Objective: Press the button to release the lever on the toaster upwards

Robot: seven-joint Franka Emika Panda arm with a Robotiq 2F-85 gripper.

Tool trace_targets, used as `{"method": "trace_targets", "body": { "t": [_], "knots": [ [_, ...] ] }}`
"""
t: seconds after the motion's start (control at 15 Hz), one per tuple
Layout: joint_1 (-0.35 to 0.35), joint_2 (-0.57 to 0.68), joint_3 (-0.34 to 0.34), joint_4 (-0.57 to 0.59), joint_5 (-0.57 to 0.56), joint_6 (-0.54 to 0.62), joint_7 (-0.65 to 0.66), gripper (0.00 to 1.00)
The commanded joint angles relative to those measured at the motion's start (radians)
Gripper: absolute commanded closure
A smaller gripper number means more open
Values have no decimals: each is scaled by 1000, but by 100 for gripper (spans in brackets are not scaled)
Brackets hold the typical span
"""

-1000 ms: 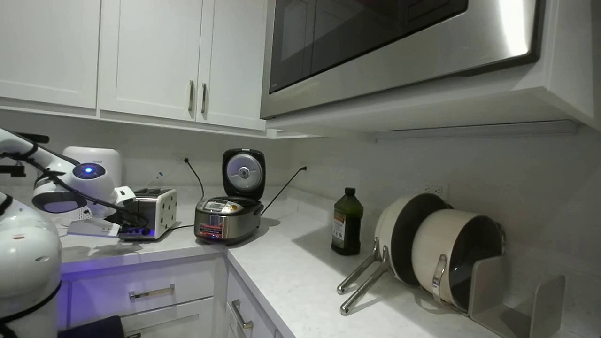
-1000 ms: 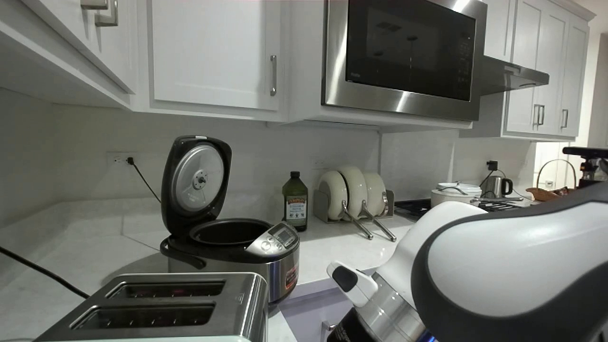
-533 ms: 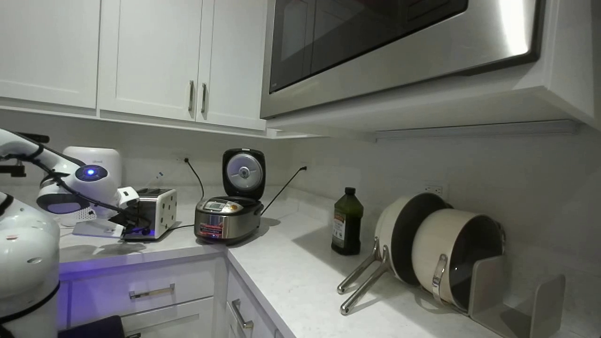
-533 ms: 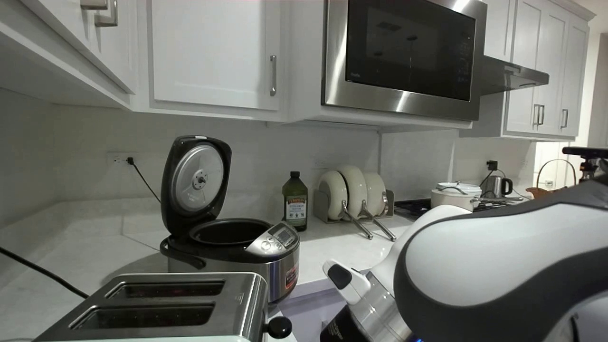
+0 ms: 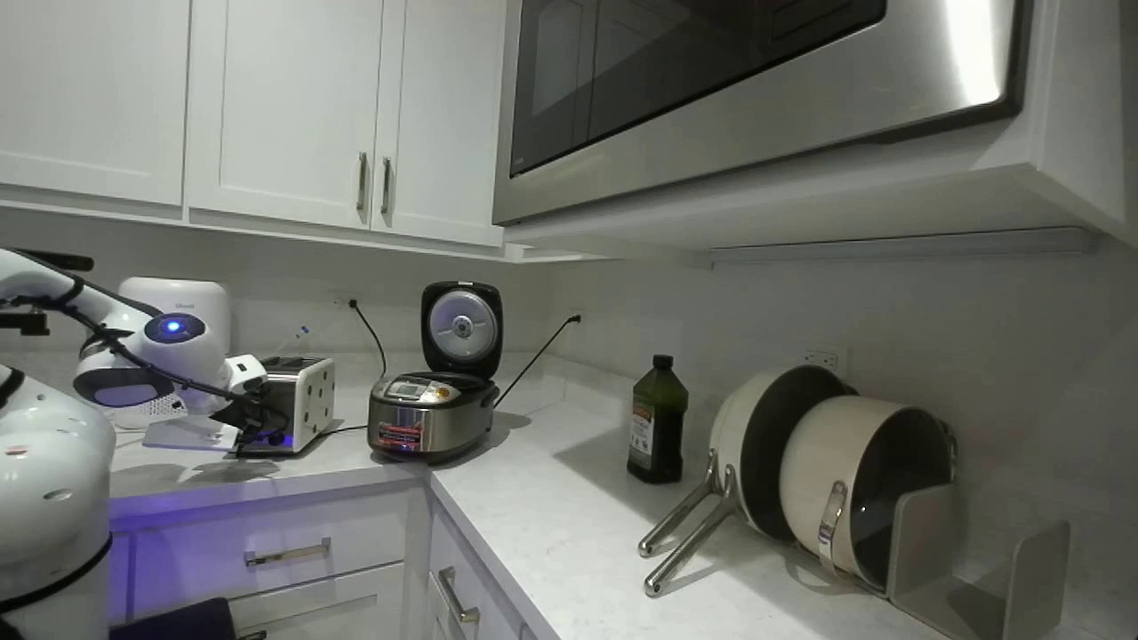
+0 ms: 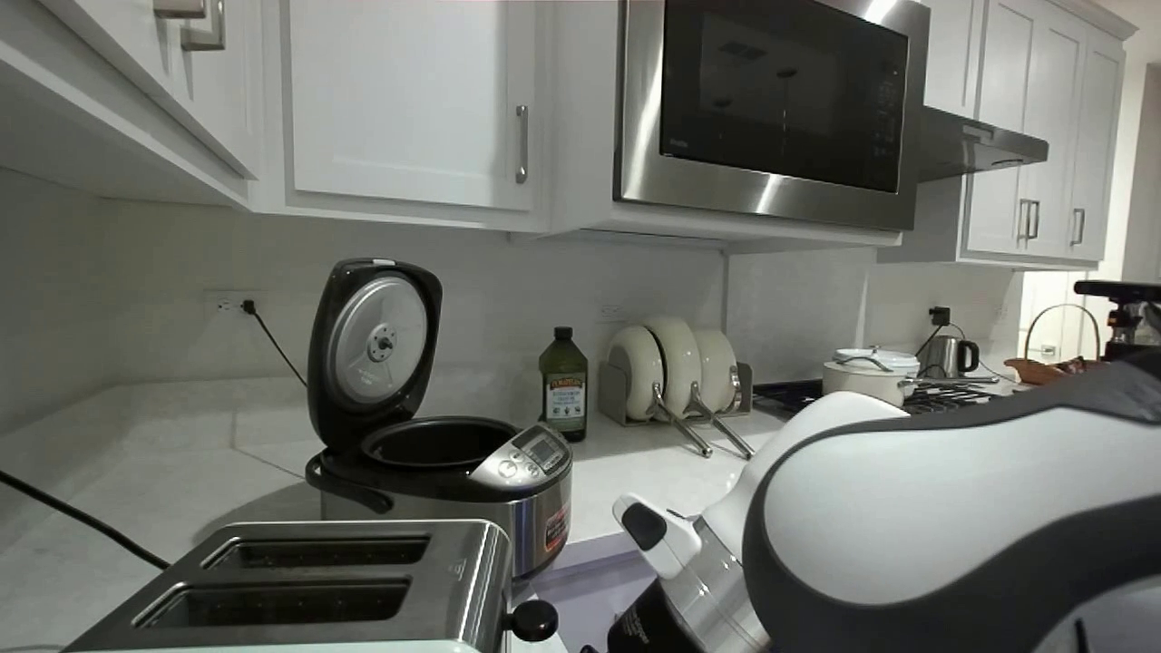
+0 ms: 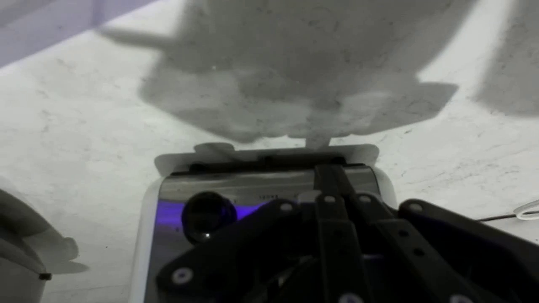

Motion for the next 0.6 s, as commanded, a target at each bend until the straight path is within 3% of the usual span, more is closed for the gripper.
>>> {"method": "trace_targets", "body": {
  "t": [0.0, 0.13, 0.33, 0.53],
  "knots": [
    [-33, 53, -30, 17, -208, 6, 147, 100],
    [-43, 64, -60, 17, -400, -13, 302, 100],
    [-128, -39, -80, 37, -680, -197, 588, 100],
    [-118, -28, -192, 87, -962, -342, 831, 100]
  ]
}}
